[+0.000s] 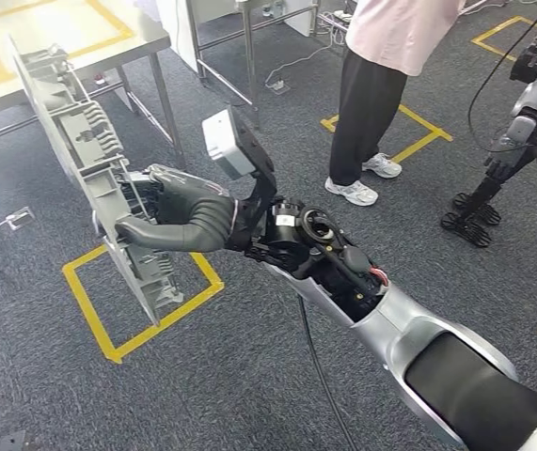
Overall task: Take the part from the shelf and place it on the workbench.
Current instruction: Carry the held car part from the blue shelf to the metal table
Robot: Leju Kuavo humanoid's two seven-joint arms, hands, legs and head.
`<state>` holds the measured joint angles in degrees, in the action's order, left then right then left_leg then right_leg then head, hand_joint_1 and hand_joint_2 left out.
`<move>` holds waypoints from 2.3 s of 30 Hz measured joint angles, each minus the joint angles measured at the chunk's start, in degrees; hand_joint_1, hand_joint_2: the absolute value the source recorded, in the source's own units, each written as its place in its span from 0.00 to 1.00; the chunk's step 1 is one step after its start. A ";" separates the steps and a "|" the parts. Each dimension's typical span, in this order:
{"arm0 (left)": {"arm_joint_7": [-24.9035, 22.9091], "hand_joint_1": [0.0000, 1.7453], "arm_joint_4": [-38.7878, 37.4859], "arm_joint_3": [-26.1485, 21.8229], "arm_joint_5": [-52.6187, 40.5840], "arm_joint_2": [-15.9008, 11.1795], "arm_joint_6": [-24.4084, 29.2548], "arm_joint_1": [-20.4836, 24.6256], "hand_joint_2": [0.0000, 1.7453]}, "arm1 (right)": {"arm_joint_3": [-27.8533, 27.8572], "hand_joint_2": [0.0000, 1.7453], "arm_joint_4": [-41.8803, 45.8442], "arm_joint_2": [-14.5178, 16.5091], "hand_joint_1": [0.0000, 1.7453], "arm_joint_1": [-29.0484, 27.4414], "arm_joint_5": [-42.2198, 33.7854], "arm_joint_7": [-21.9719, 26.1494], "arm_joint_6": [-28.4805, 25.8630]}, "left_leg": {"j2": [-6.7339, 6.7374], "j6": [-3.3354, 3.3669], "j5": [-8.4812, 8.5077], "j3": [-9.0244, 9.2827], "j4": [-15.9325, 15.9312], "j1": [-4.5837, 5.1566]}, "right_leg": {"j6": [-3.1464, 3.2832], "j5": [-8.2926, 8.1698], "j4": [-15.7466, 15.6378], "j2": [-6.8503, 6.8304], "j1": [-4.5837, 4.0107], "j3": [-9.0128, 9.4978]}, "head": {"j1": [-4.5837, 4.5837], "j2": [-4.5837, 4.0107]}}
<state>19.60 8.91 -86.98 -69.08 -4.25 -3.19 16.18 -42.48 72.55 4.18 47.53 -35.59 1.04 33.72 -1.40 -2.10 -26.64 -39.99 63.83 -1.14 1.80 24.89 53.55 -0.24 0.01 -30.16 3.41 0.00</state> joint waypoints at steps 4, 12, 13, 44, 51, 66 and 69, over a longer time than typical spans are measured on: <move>0.01 0.00 0.01 -0.01 0.36 -0.24 0.01 -0.46 1.00 | -0.26 1.00 -3.43 1.08 1.00 0.31 1.07 1.79 1.32 | 1.02 -0.62 -0.90 -2.25 5.47 -0.10 | 0.01 0.09 0.17 -2.42 -0.04 -0.19 | -1.24 0.00; 0.03 0.00 0.01 -0.01 0.33 -0.54 0.39 -0.69 1.00 | -0.30 1.00 -6.68 2.57 1.00 1.44 1.70 2.54 1.94 | 2.24 1.85 4.03 5.06 -8.60 0.22 | -1.75 1.82 1.85 -4.71 -0.69 -0.64 | -1.24 0.00; 0.03 0.00 0.01 -0.01 0.32 -0.52 0.47 -0.68 1.00 | -0.29 1.00 -6.93 2.65 1.00 1.47 1.78 2.58 1.97 | 1.84 2.18 4.08 5.08 -8.64 0.11 | -2.06 2.98 3.49 -3.68 -0.50 -1.29 | -1.02 0.00; -2.53 0.00 0.01 -0.01 -1.01 -0.08 -1.53 -0.44 1.00 | 0.75 1.00 -7.58 2.61 1.00 0.66 0.81 -0.79 0.80 | 1.79 2.03 3.90 4.85 -8.19 -0.39 | -2.52 3.34 4.30 -2.46 -0.10 -1.59 | -0.47 0.00; -2.53 0.00 0.01 -0.01 -1.01 -0.07 -1.53 -0.46 1.00 | 0.81 1.00 -7.35 2.48 1.00 0.34 0.72 -1.05 0.77 | -1.54 2.68 4.01 4.97 -8.18 0.19 | -1.68 5.05 13.32 0.68 -0.16 -5.65 | 1.04 0.00; -4.14 0.00 -0.02 -0.01 -0.52 -0.31 -3.18 -0.51 1.00 | 0.95 1.00 -7.02 2.09 1.00 0.26 1.22 -0.58 -0.68 | -3.02 1.70 5.38 4.79 -9.71 0.15 | -0.99 0.52 0.84 2.38 -0.50 -0.54 | -0.71 0.00; -4.16 0.00 -0.02 -0.01 -0.49 -0.32 -3.19 -0.50 1.00 | 0.95 1.00 -7.02 2.03 1.00 0.26 1.22 -0.54 -0.68 | -2.97 1.60 5.43 4.86 -9.81 0.09 | -0.93 0.50 0.86 2.43 -0.57 -0.55 | -1.22 0.00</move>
<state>15.44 8.90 -86.99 -69.57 -4.57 -6.38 15.68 -41.53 65.53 6.21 47.79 -34.37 0.50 33.05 -4.37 -0.50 -21.21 -35.13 54.02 -1.05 0.87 25.38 54.41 2.20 -0.55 -30.71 2.19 0.00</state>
